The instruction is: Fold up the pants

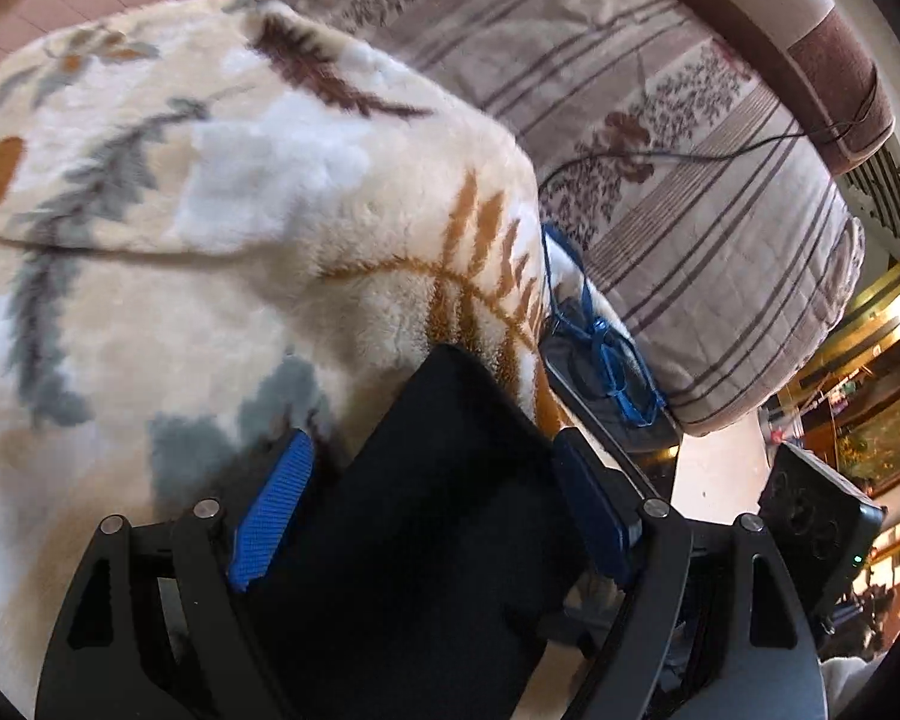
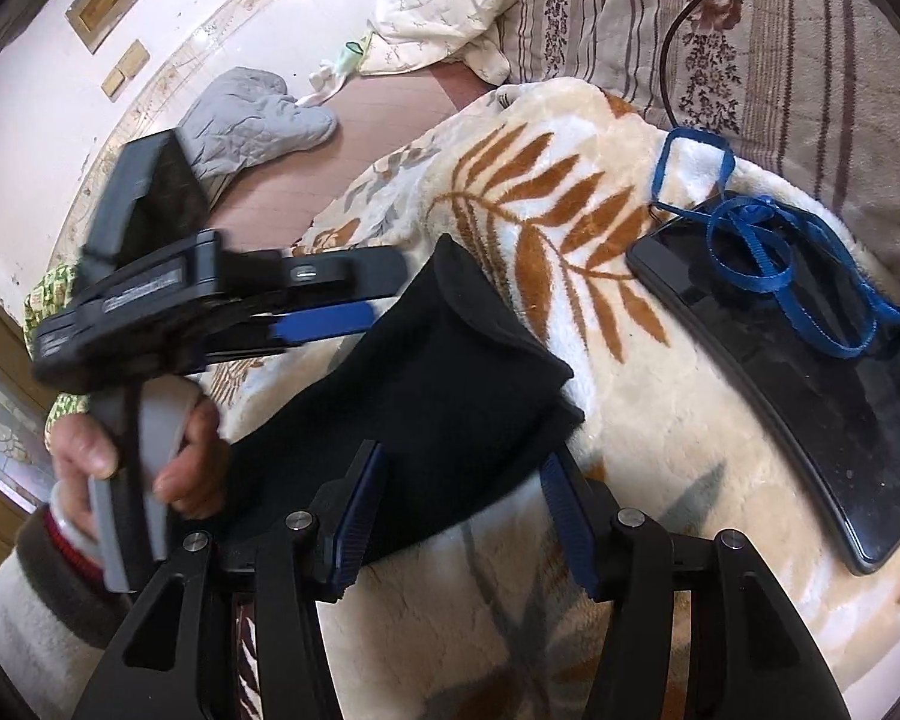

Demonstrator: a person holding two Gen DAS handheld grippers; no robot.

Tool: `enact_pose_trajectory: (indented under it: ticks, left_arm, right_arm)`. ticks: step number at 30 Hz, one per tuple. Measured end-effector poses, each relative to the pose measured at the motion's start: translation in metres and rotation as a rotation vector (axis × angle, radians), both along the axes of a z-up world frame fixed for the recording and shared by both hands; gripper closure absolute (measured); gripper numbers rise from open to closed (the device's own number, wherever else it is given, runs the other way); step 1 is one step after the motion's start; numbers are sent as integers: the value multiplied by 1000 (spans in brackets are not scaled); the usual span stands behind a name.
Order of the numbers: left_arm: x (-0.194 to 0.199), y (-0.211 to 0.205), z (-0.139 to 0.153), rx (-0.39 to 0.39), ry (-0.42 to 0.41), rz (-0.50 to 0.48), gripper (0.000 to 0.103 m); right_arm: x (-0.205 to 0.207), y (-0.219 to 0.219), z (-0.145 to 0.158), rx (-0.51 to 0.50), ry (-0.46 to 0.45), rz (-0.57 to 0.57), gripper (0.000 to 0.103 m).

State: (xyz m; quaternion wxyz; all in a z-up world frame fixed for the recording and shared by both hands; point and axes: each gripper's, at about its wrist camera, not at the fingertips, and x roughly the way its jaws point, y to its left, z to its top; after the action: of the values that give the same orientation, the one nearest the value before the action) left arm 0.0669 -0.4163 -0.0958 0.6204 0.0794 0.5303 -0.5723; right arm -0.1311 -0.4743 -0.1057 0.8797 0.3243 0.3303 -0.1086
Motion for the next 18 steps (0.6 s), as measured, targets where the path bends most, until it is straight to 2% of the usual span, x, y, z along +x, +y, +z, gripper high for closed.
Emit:
enact_pose_trajectory:
  ticks: [3,4,5,6,8,13,18]
  left_arm:
    - [-1,-8,-9,-13,31,-8,24]
    - [-1,-8,-9,-26,29,-5,43]
    - [-1,-9,-11,-25,31,-9,65]
    - [0,-10,-12,-19,31,-5,74]
    - [1,-9,-15,-26,56,-6,85]
    - [-4,3,6,-89,42,-7,90]
    - [-5,36,56,-174,3,13,90]
  right_arm:
    - [1,-5,-3,30,-23,-8,49]
    - [2,-7,-3,31,-24,-10,52]
    - [5,-9,-4,25,-22,-12,64]
    - [6,-10,-6,24,-17,-14,82]
    - [7,-15,-9,52,-30,-27,91]
    - [7,-6,12,8,-74,7,94]
    - [5,16,52,-77,-140,64,94]
